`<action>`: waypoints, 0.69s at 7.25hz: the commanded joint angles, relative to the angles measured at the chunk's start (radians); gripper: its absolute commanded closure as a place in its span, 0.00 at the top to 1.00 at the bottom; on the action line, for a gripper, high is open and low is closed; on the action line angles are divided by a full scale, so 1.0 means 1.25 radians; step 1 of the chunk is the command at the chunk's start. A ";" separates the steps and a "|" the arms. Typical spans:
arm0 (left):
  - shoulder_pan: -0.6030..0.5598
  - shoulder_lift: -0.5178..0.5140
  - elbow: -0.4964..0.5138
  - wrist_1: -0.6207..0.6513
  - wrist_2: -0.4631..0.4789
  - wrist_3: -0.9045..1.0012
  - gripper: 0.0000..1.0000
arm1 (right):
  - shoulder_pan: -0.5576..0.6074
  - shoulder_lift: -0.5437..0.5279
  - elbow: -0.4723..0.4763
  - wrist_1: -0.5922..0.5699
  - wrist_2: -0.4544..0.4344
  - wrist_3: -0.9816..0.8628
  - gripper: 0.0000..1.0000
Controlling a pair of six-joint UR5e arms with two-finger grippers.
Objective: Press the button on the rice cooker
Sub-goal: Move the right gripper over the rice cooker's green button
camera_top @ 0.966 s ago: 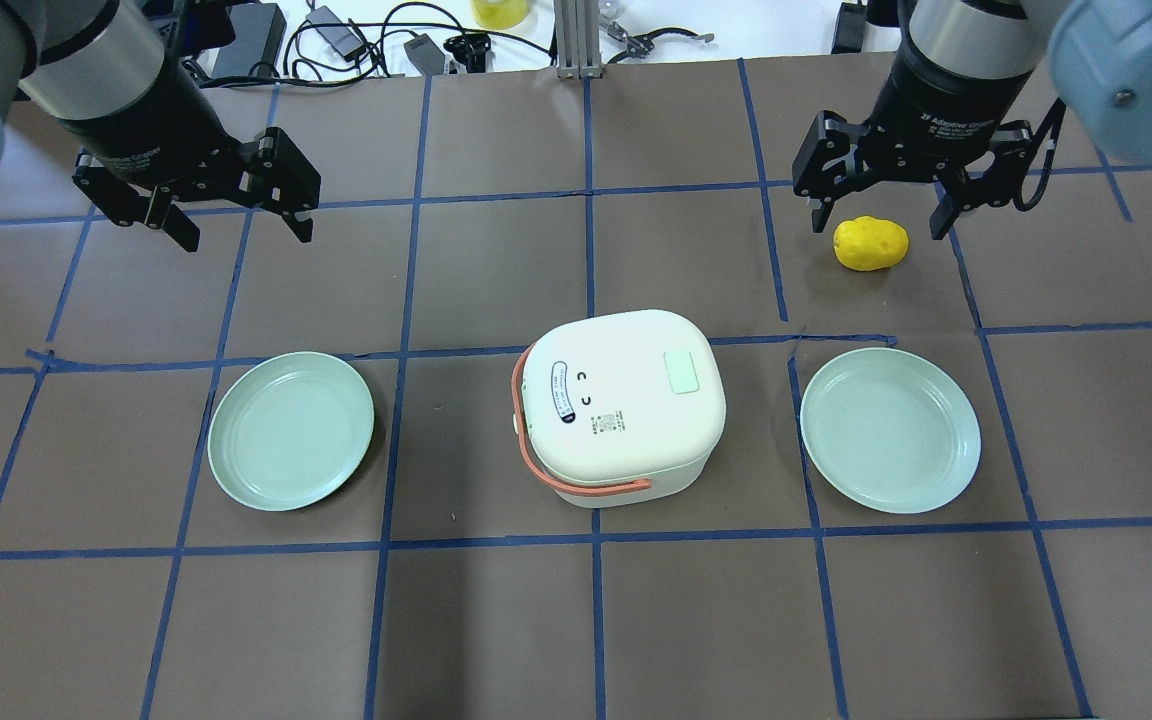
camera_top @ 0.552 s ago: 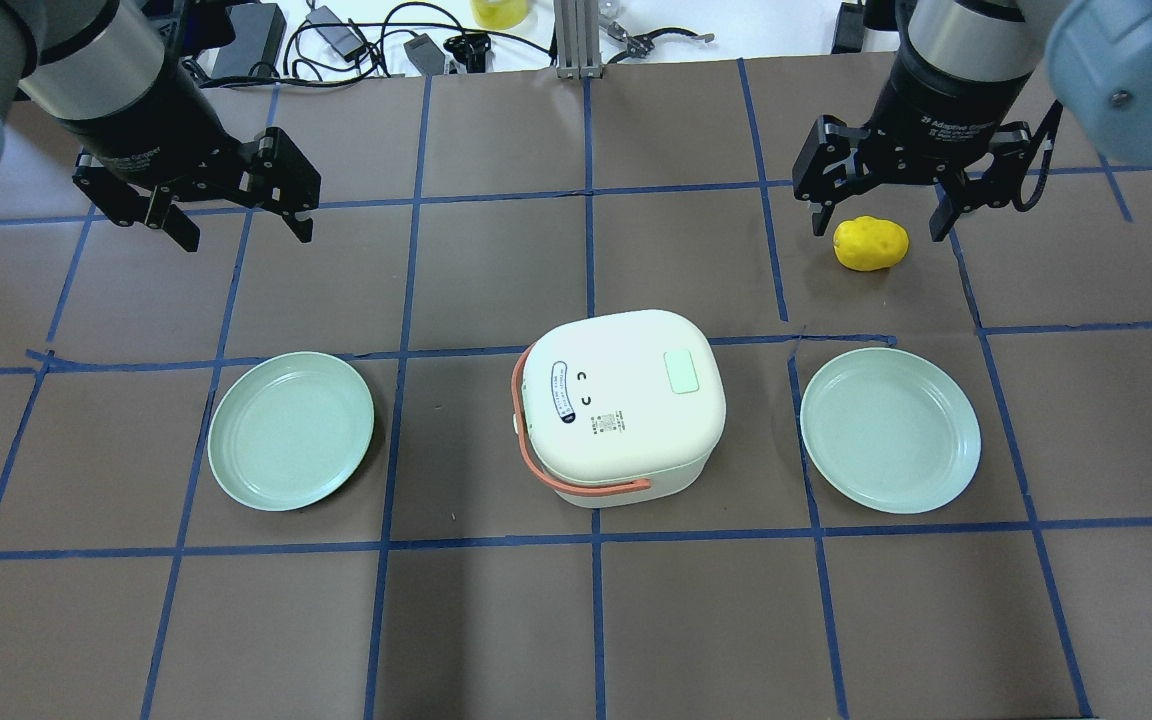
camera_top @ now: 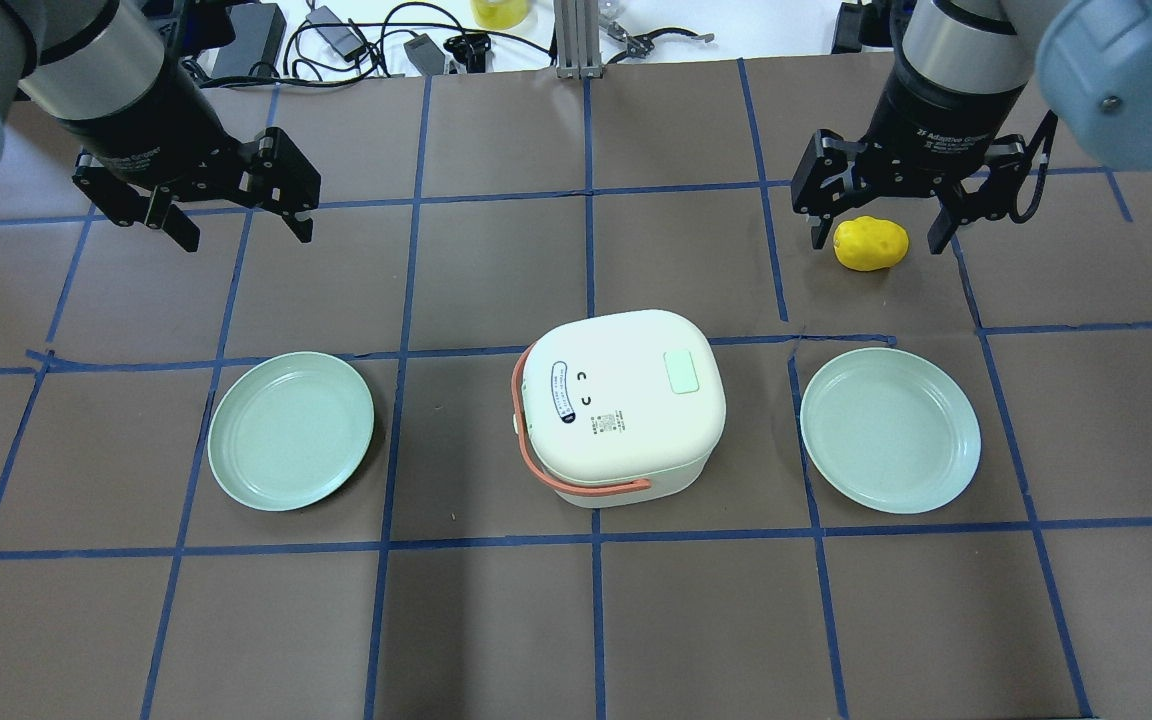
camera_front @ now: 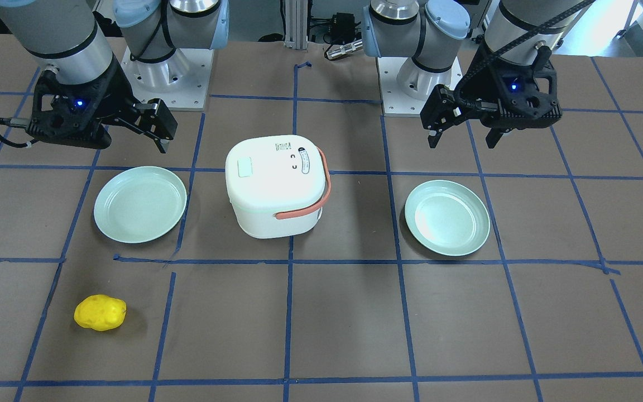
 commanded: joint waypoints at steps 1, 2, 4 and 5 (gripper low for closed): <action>0.000 0.000 0.000 0.000 0.000 0.000 1.00 | 0.002 0.002 0.002 -0.009 0.016 0.006 0.67; 0.000 0.000 0.000 0.000 0.000 0.000 1.00 | 0.007 0.002 0.004 -0.009 0.020 0.017 0.35; 0.000 0.000 0.000 0.000 0.000 -0.001 1.00 | 0.029 0.005 0.009 -0.008 0.051 0.025 0.00; 0.000 0.000 0.000 0.000 0.000 0.000 1.00 | 0.051 0.017 0.009 -0.008 0.061 0.082 0.00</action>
